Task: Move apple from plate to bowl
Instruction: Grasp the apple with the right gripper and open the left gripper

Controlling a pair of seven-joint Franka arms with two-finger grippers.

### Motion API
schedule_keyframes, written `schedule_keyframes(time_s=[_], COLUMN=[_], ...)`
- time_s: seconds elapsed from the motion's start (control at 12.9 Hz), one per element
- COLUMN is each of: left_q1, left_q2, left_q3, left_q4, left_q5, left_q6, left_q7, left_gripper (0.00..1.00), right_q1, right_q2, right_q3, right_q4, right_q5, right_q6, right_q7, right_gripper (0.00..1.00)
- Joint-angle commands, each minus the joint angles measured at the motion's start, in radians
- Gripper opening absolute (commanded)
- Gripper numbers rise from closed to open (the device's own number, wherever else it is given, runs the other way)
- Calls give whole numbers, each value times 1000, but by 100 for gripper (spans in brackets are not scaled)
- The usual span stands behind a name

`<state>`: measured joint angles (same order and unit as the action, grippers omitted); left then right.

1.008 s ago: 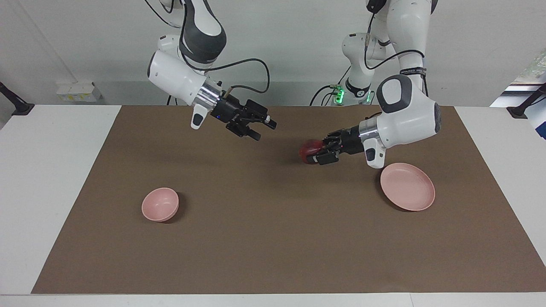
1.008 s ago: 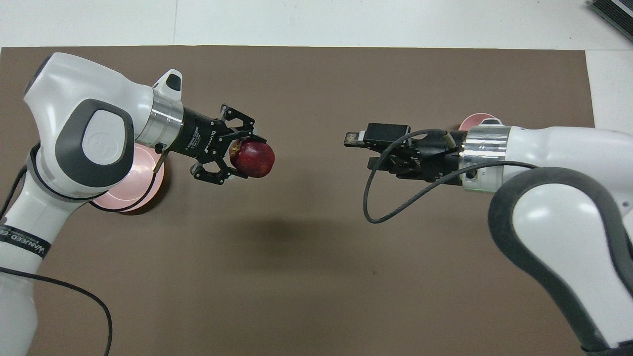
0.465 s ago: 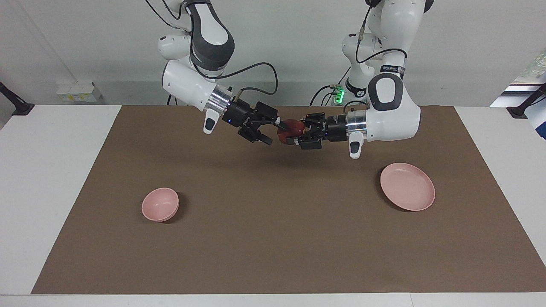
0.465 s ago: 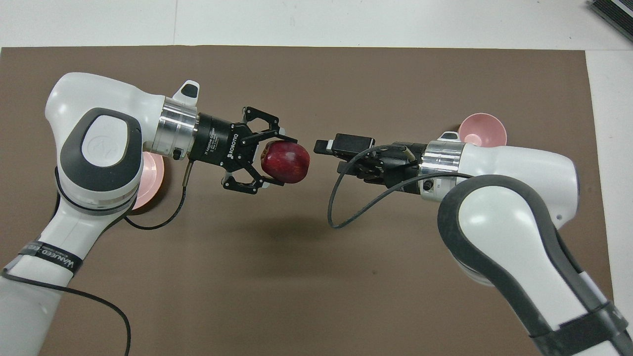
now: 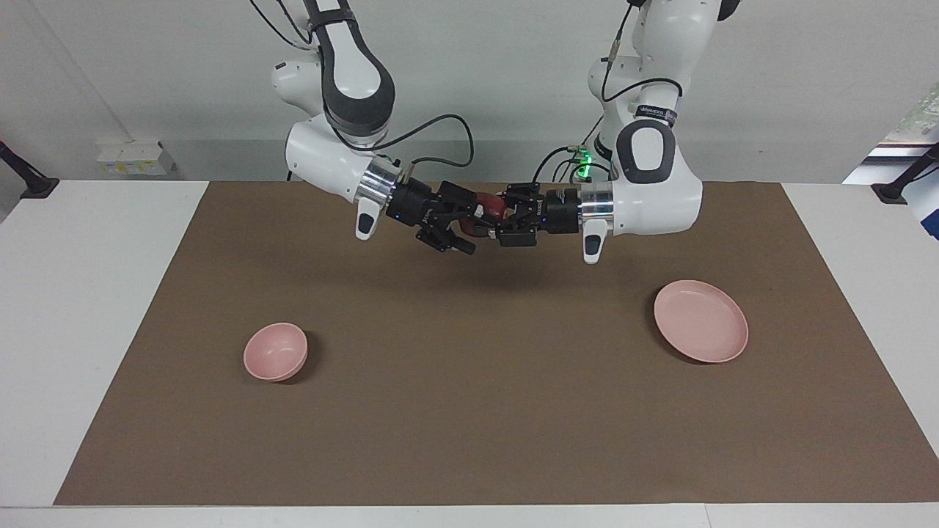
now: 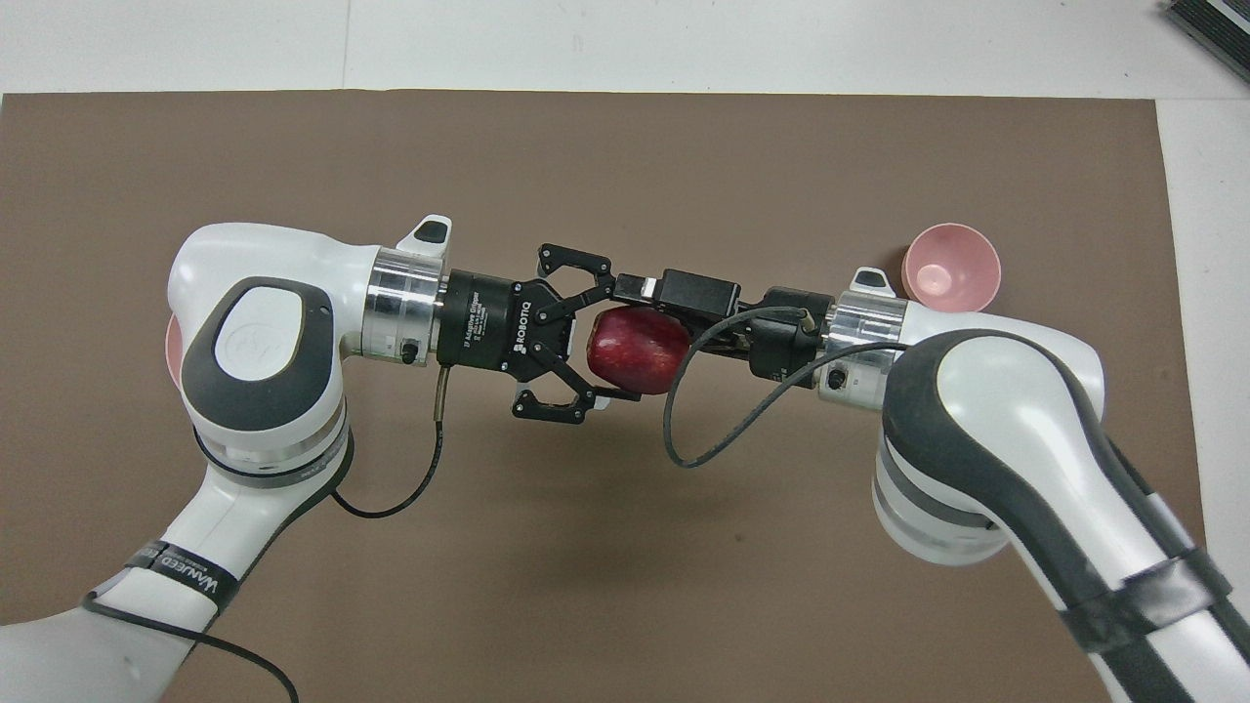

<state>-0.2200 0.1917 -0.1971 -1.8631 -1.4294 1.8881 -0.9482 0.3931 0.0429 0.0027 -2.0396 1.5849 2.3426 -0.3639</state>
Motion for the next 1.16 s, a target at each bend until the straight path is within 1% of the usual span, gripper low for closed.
schedule_keyframes(time_s=[0.0, 0.39, 0.85, 1.01, 1.09], left_q1=[-21, -21, -19, -21, -19], left_q2=[-35, -37, -40, -43, -43], left_q3=[1, 2, 4, 4, 4], left_q4=[-33, -34, -40, -42, -42], left_q5=[-29, -28, -28, -26, -26], left_q6=[48, 46, 40, 43, 42], left_q7=[-15, -15, -14, -12, -14], left_gripper=[0, 0, 0, 0, 0], right_q1=[16, 18, 36, 36, 36], right_q2=[-40, -61, -67, -66, -64], right_q3=[5, 5, 5, 5, 5], right_q4=[-45, -79, -88, -88, -87], right_q5=[44, 44, 17, 1, -2], right_q6=[-2, -9, -6, -6, -6], right_q7=[-29, -41, -47, -49, -49], right_gripper=[100, 100, 100, 52, 32])
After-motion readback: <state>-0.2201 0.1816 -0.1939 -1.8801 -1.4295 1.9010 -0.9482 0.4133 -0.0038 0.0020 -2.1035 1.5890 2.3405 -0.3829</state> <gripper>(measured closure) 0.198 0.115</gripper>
